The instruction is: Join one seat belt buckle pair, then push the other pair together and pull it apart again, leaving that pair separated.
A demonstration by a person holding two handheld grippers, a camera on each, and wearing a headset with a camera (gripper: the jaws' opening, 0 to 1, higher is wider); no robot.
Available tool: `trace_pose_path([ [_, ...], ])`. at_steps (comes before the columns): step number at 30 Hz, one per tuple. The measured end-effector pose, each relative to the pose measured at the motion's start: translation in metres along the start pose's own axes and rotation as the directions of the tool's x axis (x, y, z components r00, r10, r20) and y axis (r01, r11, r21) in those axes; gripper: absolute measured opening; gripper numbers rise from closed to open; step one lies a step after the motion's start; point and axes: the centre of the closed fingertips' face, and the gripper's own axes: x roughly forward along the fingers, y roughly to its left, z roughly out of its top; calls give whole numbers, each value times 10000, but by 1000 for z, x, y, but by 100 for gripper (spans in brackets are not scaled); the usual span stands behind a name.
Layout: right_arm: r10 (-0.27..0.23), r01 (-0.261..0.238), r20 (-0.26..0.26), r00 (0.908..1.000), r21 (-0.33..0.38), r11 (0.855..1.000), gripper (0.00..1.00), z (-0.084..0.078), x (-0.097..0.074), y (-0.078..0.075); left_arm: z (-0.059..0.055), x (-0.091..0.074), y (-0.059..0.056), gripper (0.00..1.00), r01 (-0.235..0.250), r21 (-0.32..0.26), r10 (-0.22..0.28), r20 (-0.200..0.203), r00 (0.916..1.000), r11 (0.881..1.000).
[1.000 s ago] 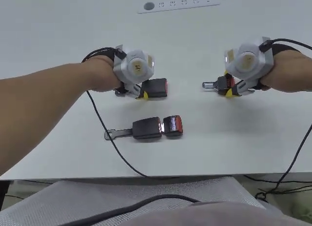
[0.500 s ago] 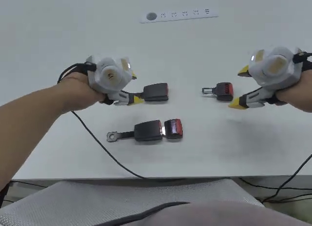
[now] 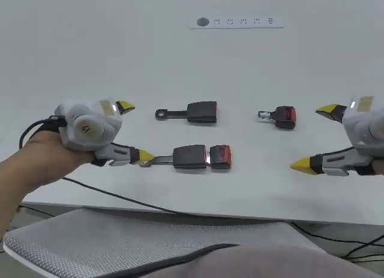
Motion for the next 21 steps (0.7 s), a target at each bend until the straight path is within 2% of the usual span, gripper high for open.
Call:
trace_pose_path([
  [2,63,-64,65,10000,162,9998,82,-1,-3,4,-6,-6,-6,85,-44,-280,46,78,10000,9996],
  [6,-52,46,152,9999,428,9991,88,-4,-1,9,-21,-19,-18,100,-237,-1467,302,421,9987,9889],
  [8,-256,251,213,9994,241,9994,94,-3,-2,9,-27,-27,-21,100,-263,-1432,329,441,9985,9893],
  [9,-441,436,401,9982,145,9989,99,-1,-3,8,-29,-32,-24,100,-236,-1436,308,485,9983,9894],
  [11,-515,509,543,9972,129,9986,100,0,-4,9,-35,-36,-26,100,-270,-1411,332,418,9986,9896],
  [13,-466,439,502,9976,535,9976,100,-2,-4,12,-37,-40,-24,100,-418,-1520,490,438,9978,9875],
  [17,-614,587,396,9973,658,9961,100,-5,-6,15,-35,-43,-19,100,-778,-1782,919,723,9931,9809],
  [18,-634,600,409,9972,792,9950,100,-5,-6,16,-33,-43,-15,100,-1035,-1692,1180,777,9900,9801],
  [19,-664,623,427,9969,912,9939,100,-4,-7,17,-30,-44,-7,100,-1449,-1577,1608,931,9826,9768],
  [20,-700,650,467,9965,1016,9927,100,-3,-8,18,-27,-45,-2,100,-1709,-1685,1909,1100,9754,9708],
  [21,-725,673,465,9963,1053,9922,100,-3,-8,18,-25,-45,0,100,-1774,-1907,2025,1211,9718,9655],
])
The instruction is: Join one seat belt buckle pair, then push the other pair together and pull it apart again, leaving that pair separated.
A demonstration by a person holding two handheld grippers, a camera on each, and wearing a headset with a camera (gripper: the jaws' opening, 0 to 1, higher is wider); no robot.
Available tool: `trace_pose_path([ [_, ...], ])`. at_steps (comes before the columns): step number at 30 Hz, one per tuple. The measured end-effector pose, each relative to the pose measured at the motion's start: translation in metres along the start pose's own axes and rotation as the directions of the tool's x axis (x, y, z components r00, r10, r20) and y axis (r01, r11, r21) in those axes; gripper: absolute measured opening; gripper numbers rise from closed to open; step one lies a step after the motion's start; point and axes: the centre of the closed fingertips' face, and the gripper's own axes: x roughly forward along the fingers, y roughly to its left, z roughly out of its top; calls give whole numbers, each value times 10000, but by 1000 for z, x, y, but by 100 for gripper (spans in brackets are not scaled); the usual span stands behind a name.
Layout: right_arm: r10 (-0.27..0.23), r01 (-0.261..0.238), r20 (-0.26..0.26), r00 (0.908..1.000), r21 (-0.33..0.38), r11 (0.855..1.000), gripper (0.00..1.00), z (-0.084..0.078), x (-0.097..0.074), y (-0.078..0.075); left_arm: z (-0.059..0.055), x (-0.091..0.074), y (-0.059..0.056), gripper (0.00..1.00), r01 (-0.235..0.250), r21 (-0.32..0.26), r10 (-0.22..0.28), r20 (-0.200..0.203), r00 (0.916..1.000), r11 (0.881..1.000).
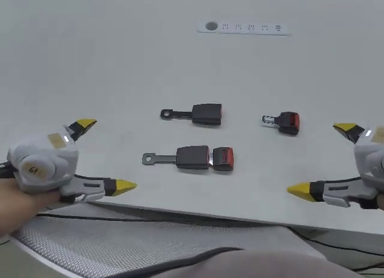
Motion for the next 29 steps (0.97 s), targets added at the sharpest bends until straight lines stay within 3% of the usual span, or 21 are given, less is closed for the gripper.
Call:
trace_pose_path([
  [3,-132,131,8,9999,170,9998,100,0,-1,1,4,-1,4,100,-105,-172,110,271,9996,9998],
  [6,-168,168,-18,9999,172,9997,100,0,0,2,-6,3,1,100,33,-353,-30,98,9999,9994],
  [12,-51,6,-423,9991,-1036,9946,100,-7,3,10,-13,8,0,99,-76,197,79,-156,9998,9998],
  [20,-137,138,-34,9999,231,9996,100,-4,3,9,-15,7,3,100,-154,124,156,-149,9998,9998],
  [23,-220,223,-99,9997,301,9993,100,-7,2,9,-17,7,2,100,-103,334,112,-268,9996,9994],
  [29,-510,529,-370,9980,521,9972,100,-16,4,6,-21,7,5,100,-150,189,157,-387,9991,9997],
])
